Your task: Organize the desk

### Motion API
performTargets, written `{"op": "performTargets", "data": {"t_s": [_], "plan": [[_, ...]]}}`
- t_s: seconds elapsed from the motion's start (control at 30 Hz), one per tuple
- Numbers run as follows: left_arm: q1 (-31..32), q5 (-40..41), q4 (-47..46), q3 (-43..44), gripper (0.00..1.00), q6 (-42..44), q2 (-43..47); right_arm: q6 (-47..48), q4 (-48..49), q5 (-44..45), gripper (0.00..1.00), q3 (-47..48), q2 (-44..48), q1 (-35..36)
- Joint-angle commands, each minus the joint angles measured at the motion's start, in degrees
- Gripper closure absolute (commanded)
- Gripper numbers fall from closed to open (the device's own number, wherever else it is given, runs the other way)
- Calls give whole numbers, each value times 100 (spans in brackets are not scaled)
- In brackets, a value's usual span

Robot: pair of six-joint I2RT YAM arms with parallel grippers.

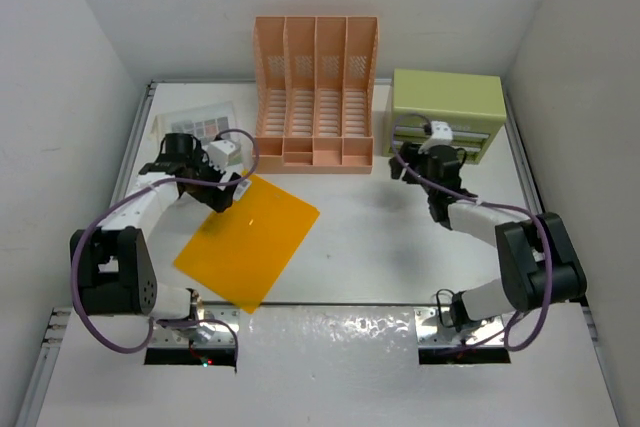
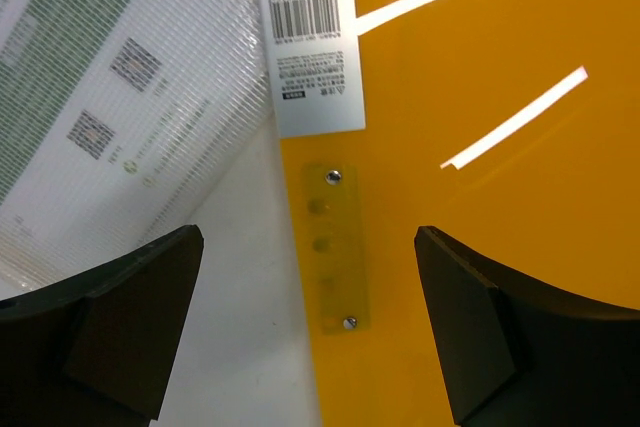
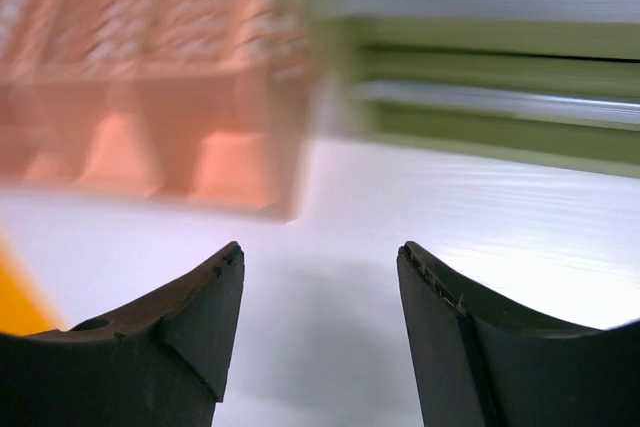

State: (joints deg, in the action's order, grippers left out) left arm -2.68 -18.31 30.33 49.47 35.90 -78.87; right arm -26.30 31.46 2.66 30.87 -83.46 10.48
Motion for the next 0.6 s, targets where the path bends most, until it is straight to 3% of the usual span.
{"op": "performTargets", "data": {"t_s": [0.0,0.1,0.33,0.57], "plan": [[-66,-226,297,-34,14,356,47,758,-70,-728,39,138,103,655],[-58,-446,465,-8,14,400,-110,802,-227,-1494,38,611,-248,1113],[-75,-183,115,-324,15,251,-6,1400,-1256,-3075,30,2466,-2074,2370],[-408,142,79,-605,13,207,74,1383,-1793,-2894,30,3583,-3139,3029]]}}
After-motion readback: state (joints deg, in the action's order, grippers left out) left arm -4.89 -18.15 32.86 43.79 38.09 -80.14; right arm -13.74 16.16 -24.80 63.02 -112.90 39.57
